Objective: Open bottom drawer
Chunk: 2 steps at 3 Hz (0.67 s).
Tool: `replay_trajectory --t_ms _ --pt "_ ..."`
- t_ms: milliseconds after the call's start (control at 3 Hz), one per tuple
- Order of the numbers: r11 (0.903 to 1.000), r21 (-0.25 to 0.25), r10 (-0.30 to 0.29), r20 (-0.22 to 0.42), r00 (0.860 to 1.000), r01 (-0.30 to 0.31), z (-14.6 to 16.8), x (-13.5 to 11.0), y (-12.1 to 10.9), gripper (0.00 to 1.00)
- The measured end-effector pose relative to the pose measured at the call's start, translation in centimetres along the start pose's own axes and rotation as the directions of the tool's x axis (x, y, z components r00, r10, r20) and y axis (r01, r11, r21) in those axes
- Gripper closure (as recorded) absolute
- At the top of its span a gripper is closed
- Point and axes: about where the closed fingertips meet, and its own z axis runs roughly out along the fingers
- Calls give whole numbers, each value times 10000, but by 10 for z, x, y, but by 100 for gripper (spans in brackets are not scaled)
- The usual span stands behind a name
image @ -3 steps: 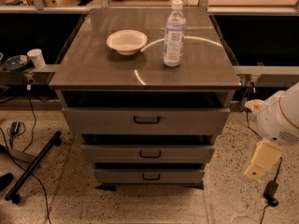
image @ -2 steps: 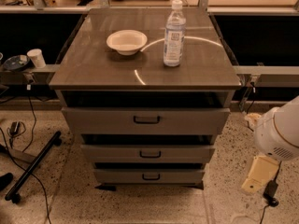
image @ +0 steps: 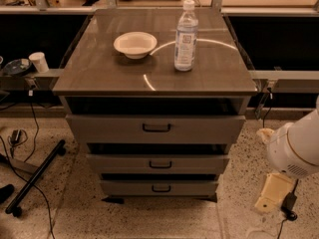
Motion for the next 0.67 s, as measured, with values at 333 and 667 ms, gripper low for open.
replay_trajectory --t_ms 333,667 --pt "9993 -381 65 92 9999 -62 21 3 10 0" --pt "9982 -597 94 156 9998 -85 33 5 16 0"
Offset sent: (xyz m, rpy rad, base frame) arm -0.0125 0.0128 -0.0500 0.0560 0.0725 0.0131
